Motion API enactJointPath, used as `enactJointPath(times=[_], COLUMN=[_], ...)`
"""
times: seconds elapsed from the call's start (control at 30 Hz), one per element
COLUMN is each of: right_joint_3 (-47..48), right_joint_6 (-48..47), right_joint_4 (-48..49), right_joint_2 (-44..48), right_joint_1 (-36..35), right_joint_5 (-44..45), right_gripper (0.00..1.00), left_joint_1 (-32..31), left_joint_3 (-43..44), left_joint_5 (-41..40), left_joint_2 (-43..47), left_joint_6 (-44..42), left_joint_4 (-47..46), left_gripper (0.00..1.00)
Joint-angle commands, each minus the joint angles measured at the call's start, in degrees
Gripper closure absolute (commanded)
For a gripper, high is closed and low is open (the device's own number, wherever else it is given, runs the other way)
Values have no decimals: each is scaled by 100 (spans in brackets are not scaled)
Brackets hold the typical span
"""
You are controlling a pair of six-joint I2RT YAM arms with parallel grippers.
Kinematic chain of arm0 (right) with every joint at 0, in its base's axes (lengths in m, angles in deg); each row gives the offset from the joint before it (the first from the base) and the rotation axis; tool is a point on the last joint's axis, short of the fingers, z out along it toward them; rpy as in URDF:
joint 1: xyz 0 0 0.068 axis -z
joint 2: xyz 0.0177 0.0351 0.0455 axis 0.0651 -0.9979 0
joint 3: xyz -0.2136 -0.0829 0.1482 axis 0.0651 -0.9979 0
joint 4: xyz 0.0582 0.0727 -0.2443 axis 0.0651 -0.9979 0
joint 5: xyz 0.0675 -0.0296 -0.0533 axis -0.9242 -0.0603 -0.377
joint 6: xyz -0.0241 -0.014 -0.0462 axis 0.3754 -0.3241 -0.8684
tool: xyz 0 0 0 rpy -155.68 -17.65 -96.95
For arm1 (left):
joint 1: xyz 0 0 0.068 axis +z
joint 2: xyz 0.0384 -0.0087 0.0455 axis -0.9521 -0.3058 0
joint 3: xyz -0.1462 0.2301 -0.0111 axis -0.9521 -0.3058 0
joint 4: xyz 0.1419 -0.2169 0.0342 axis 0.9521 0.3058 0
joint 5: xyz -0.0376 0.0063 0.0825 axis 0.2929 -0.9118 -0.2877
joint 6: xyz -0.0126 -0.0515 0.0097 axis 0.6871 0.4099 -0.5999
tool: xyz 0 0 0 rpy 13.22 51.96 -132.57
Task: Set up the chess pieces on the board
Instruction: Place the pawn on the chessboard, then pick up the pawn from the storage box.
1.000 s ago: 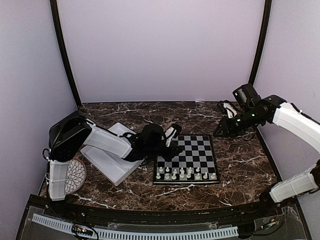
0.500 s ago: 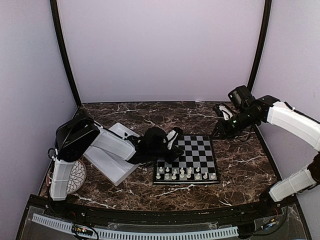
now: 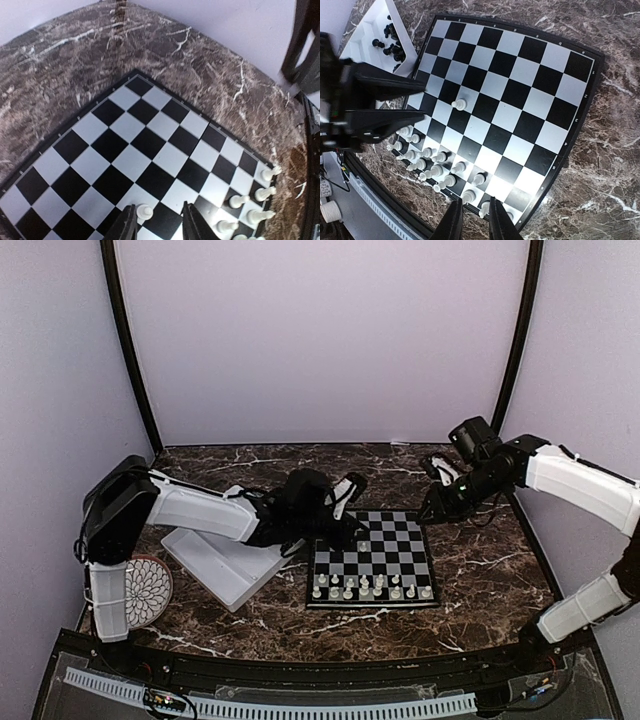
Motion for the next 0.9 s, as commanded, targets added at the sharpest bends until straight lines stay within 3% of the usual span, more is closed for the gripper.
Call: enactJointPath(times=[0.0,0.23,0.43,0.87], right_joint_3=[-15,982,2314,2813], right_joint_6=[-200,-501,-690,-667], right_joint_4=[252,400,-60,-508], right_joint_2=[-650,-2108,-3204,-3937], right_joint_1=[-323,-991,-1278,-1371], right_joint_5=[24,174,615,1014], right_gripper=[80,76,75,75], left_joint_1=[-28,-17,33,64], left_joint_3=[267,-74,-278,-544], left_joint_5=[-218,-968,-1542,-1755], left_joint_2=[1251,2776,3639,4106], left_joint_6=[290,702,979,1171], left_joint_4=[1004,2704,3776,4081], left_gripper=[66,62,57,56])
